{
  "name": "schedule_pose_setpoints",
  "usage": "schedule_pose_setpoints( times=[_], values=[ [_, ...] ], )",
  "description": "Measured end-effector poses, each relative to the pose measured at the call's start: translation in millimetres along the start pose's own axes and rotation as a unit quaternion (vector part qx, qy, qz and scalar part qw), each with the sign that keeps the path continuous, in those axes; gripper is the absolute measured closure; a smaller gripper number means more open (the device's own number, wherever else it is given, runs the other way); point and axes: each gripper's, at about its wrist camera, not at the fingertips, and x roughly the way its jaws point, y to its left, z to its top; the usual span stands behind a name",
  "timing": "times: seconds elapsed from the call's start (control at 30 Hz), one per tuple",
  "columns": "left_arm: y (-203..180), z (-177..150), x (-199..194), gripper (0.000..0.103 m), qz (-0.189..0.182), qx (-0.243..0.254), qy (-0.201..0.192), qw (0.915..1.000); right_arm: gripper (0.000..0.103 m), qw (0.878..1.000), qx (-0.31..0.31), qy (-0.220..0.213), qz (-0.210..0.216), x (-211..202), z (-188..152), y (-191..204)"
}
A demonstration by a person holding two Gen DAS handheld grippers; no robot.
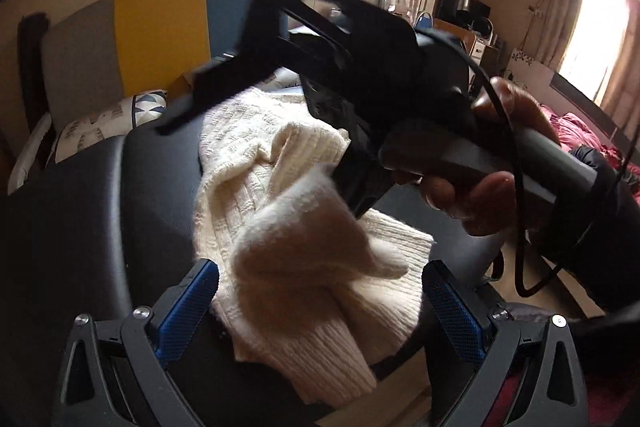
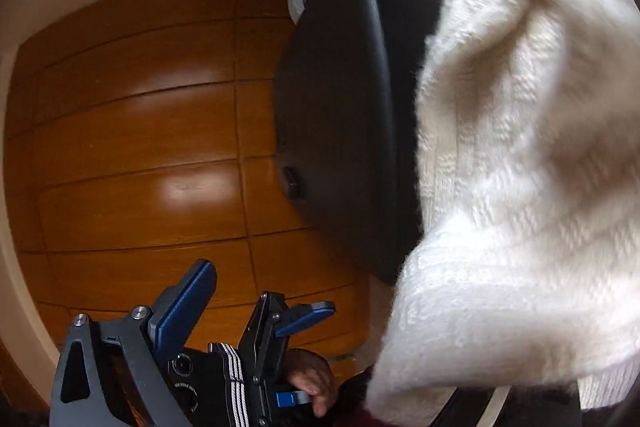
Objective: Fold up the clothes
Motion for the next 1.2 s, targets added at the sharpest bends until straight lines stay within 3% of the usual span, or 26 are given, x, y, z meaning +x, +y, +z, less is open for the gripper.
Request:
schedule_pose_setpoints(
  times=[0.13, 0.2, 0.27, 0.3, 0.4, 0.53, 0.63, 0.7, 0.77, 0.8, 0.83, 0.87, 0.9, 0.97, 1.03, 1.1, 1.13, 1.2],
  values=[
    [-1, 5, 14, 0.001, 0.009, -0.007, -0.002, 0.9999, 0.0, 0.999, -0.015, 0.037, -0.008, 11, 20, 22],
    [-3, 6, 20, 0.001, 0.017, -0.01, -0.001, 0.9998, 0.0, 0.999, -0.017, 0.035, -0.024, 8, 26, 26],
    [-5, 6, 26, 0.001, 0.024, -0.012, 0.001, 0.9996, 0.0, 0.999, -0.008, 0.033, -0.012, 0, 31, 24],
    [-6, 6, 29, 0.001, 0.028, -0.014, 0.001, 0.9995, 0.0, 1.0, -0.003, 0.03, 0.003, -10, 17, 15],
    [-3, 4, 37, 0.001, 0.036, -0.031, 0.011, 0.9988, 0.0, 0.999, 0.017, -0.002, 0.045, -39, -5, -6],
    [11, -1, 48, 0.008, 0.066, -0.066, 0.047, 0.9945, 0.0, 0.996, 0.031, -0.049, 0.07, -80, -26, -26],
    [18, -3, 48, 0.008, 0.071, -0.093, 0.053, 0.9918, 0.0, 0.993, 0.027, -0.098, 0.06, -118, -41, -38],
    [18, -1, 42, 0.008, 0.067, -0.098, 0.042, 0.992, 0.0, 0.986, 0.014, -0.167, 0.009, -153, -49, -42],
    [17, 6, 42, 0.009, 0.073, -0.085, 0.037, 0.993, 0.0, 0.966, 0.001, -0.247, -0.078, -189, -54, -41],
    [19, 14, 46, 0.015, 0.077, -0.077, 0.039, 0.9932, 0.0, 0.948, -0.006, -0.29, -0.133, -204, -51, -37],
    [24, 17, 52, 0.042, 0.07, -0.082, 0.051, 0.9929, 0.0, 0.922, -0.012, -0.333, -0.195, -216, -45, -31],
    [30, 19, 59, 0.075, 0.054, -0.095, 0.068, 0.9917, 0.0, 0.896, -0.019, -0.364, -0.253, -226, -42, -30],
    [36, 20, 66, 0.085, 0.039, -0.107, 0.085, 0.9898, 0.0, 0.871, -0.027, -0.382, -0.308, -234, -42, -36],
    [44, 16, 75, 0.087, 0.03, -0.125, 0.096, 0.9871, 0.0, 0.833, -0.023, -0.382, -0.4, -241, -30, -48],
    [47, 14, 73, 0.086, 0.018, -0.133, 0.097, 0.9862, 0.0, 0.817, -0.02, -0.367, -0.444, -245, -22, -62],
    [50, 13, 70, 0.085, 0.005, -0.145, 0.097, 0.9847, 0.001, 0.818, -0.008, -0.339, -0.464, -259, -17, -92],
    [54, 13, 67, 0.085, 0.001, -0.153, 0.097, 0.9834, 0.003, 0.821, 0.003, -0.328, -0.468, -269, -40, -112],
    [68, 13, 52, 0.087, -0.007, -0.178, 0.078, 0.9809, 0.006, 0.82, 0.015, -0.329, -0.468, -273, -49, -135]
  ],
)
